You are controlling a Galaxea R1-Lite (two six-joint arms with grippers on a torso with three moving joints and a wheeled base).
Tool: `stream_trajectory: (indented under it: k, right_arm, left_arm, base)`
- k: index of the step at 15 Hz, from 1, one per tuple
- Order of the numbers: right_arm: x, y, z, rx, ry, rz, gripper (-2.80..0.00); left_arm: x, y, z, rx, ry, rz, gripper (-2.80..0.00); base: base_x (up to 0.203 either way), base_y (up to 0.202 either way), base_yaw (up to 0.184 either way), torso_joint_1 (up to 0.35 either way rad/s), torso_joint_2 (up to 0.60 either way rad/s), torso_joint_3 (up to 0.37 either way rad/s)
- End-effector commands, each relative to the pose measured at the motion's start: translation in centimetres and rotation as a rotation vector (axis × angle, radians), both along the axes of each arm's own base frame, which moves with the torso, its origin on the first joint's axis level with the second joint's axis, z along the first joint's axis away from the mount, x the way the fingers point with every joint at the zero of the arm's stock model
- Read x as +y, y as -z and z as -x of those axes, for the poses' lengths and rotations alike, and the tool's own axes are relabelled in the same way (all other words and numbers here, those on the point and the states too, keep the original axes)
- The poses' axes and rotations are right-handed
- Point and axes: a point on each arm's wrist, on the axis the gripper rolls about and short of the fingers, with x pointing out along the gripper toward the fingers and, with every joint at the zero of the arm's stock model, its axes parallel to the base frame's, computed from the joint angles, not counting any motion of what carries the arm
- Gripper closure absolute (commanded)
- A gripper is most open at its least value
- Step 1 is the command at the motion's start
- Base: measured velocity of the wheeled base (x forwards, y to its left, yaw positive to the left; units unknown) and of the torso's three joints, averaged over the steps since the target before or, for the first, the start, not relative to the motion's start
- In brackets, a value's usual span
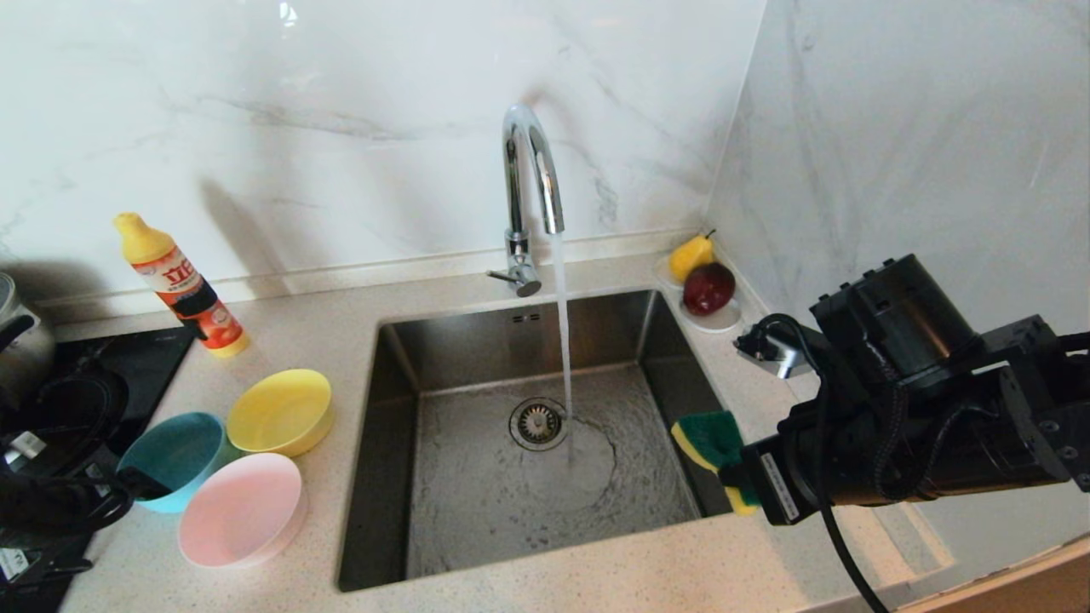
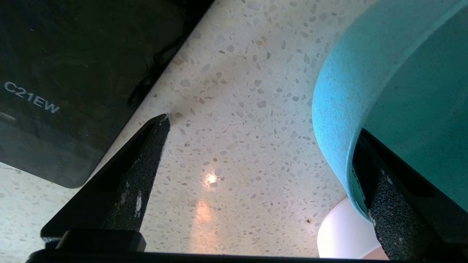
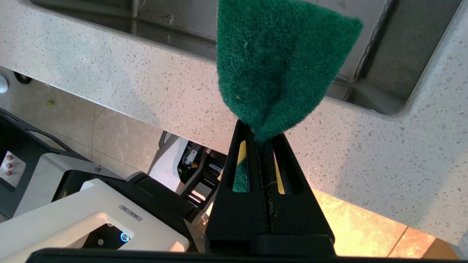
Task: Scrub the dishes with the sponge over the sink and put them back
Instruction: Pick up a bowl and the sponge
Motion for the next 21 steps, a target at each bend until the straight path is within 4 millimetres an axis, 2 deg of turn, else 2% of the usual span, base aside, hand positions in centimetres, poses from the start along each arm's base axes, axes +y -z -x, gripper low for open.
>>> stream_trajectory:
  k: [1, 5, 6, 13, 17, 21]
  right_arm:
    - [0.0, 0.2, 0.0, 0.008, 0.0, 0.003, 0.0]
    - [0.3, 0.5, -0.3, 0.023, 0.01, 0.001, 0.0]
    - [0.3, 0.5, -0.3, 0.02, 0.01, -0.001, 0.0]
    - [0.0, 0.3, -0.3, 0.018, 0.02, -0.006, 0.0]
    - [-0.2, 0.3, -0.4, 0.019, 0.029, -0.007, 0.0]
    - [-0.2, 0.1, -0.4, 0.015, 0.03, -0.009, 0.0]
  left_arm:
    - [0.0, 0.1, 0.0, 0.005, -0.002, 0.003, -2.8]
    - [0.1, 0.4, 0.0, 0.015, -0.003, 0.004, -2.8]
    - [0.2, 0.5, -0.2, 0.016, 0.0, 0.002, 0.0]
    - [0.8, 0.8, -0.6, 0.042, -0.037, -0.044, 0.0]
    - [2.6, -0.6, -0.3, 0.001, -0.102, -0.097, 0.0]
    - [3.1, -2.5, 0.3, -0.047, -0.134, -0.131, 0.0]
  base:
    - [0.0, 0.0, 0.0, 0.0, 0.0, 0.0]
    - [0.0, 0.0, 0.0, 0.0, 0.0, 0.0]
    - [0.0, 0.0, 0.0, 0.0, 0.0, 0.0]
    - [0.0, 0.0, 0.0, 0.0, 0.0, 0.0]
    - [0.0, 0.0, 0.0, 0.0, 0.0, 0.0]
    - [0.0, 0.0, 0.0, 0.0, 0.0, 0.0]
